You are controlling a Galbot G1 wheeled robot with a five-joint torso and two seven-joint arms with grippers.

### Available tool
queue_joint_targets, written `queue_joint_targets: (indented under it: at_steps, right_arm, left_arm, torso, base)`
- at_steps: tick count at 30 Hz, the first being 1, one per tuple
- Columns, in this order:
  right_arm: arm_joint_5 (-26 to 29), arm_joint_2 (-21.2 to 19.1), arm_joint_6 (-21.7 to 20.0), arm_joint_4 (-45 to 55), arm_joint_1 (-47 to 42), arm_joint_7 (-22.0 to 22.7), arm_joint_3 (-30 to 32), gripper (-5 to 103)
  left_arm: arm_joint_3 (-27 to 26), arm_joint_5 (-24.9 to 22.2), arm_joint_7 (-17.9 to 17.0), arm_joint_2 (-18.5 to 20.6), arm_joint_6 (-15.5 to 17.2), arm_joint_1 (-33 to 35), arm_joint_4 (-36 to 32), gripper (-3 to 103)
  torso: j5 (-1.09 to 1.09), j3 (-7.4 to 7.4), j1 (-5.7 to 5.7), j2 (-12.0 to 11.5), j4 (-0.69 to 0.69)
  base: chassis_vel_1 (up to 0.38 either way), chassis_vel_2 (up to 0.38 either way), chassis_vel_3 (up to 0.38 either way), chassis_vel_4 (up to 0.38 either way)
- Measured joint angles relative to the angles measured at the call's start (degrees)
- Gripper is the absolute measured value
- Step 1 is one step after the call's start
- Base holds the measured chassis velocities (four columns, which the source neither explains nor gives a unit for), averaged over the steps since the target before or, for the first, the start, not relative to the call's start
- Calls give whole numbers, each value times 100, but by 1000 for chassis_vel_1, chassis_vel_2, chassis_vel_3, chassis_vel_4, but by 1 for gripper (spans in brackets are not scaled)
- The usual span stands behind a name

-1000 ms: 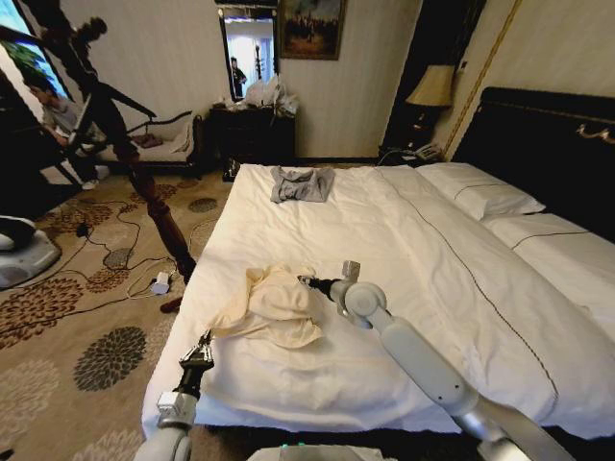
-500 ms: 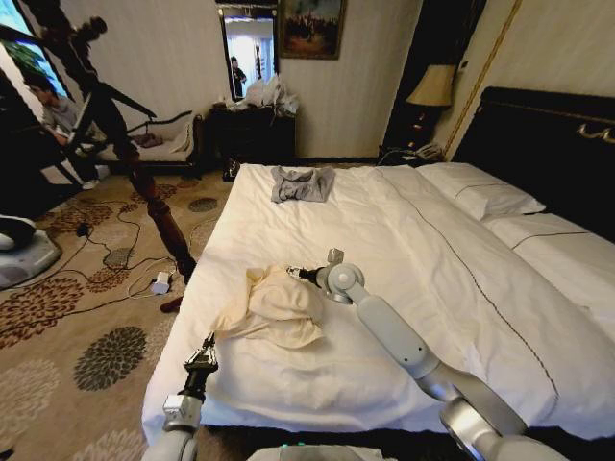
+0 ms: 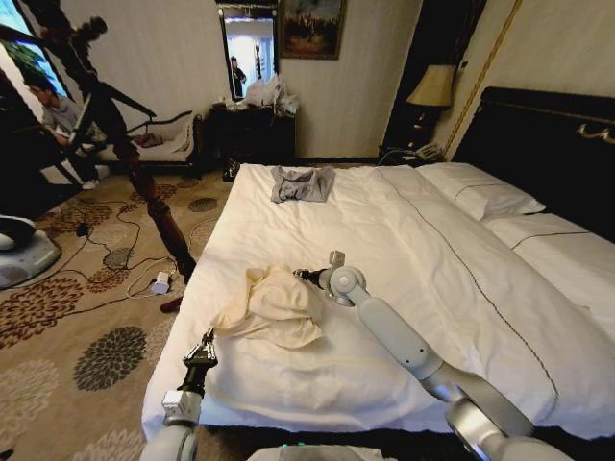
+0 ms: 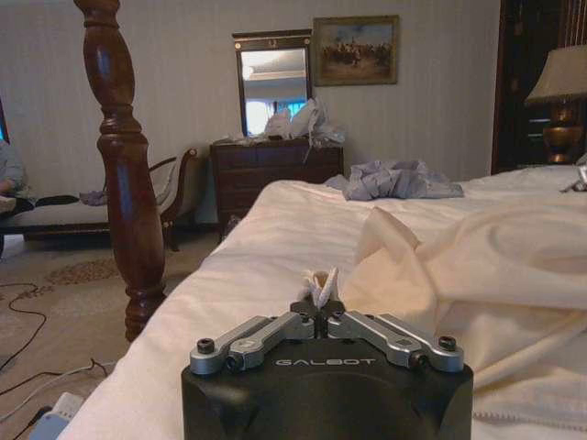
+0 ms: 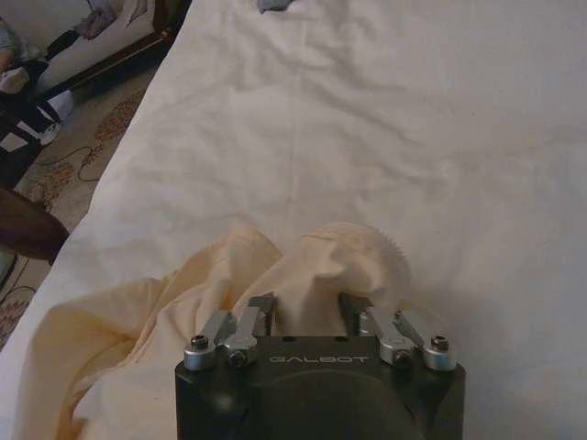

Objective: Pick up the clothes from the bed and hang them on the clothes hanger.

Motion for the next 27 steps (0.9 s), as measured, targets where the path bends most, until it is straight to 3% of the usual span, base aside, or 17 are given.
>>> queue_joint_targets:
  at_steps: [4,5,10,17,19,21,23,24,27]
  right_arm:
    - [-82,-47,-2,49,-14,-75,61,20]
    - [-82,-47,-2,49,-14,-75,61,20]
    - [-172,-379,-236,352,-74,-687,137,2]
    - [-189,-515,-291,615,-89,-952,200,0]
    - [-321,-597,-37,712,-9,-1190,321,0]
    - [-453,-715,475,798,227,-1595,519,0]
    - [-458,-745,583,816,285,-1659,556,0]
    - [-390,-896,957,911,597,-1869,725,0]
    - [-44,-1146,1165,1148,1233,-1937,924,0]
  left_arm:
    - [0,-92,0,72,-5,-34,-45,1]
    - [0,-92,0,72,-5,-34,-45,1]
    - [-11,-254,-3,255,-3,-145,-119,1]
    - [3,-462,-7,375,28,-285,-220,1]
    - [13,-665,-7,464,41,-401,-304,1]
    - [-3,-1023,-6,641,97,-631,-428,1]
    - [-11,-1108,-6,687,117,-691,-455,1]
    - [-73,-1563,-43,943,275,-1022,-595,1]
    - [-230,-2259,-196,1449,570,-1563,-831,1]
  torso:
    - [0,0,0,0,2]
    - [0,0,0,0,2]
    - [0,0,0,0,-1]
    - [0,0,0,0,1]
    - [0,0,0,0,2]
    - [1,0,0,0,0]
    - [0,0,0,0,1]
    - [0,1,0,-1,1]
    - [0,1,1,-1,-2]
  base:
    - [0,0,0,0]
    - [0,0,0,0]
    - [0,0,0,0]
    - [0,0,0,0]
    - [0,0,0,0]
    - [0,0,0,0]
    - [0,0,0,0]
    - [0,0,0,0]
    - [0,0,0,0]
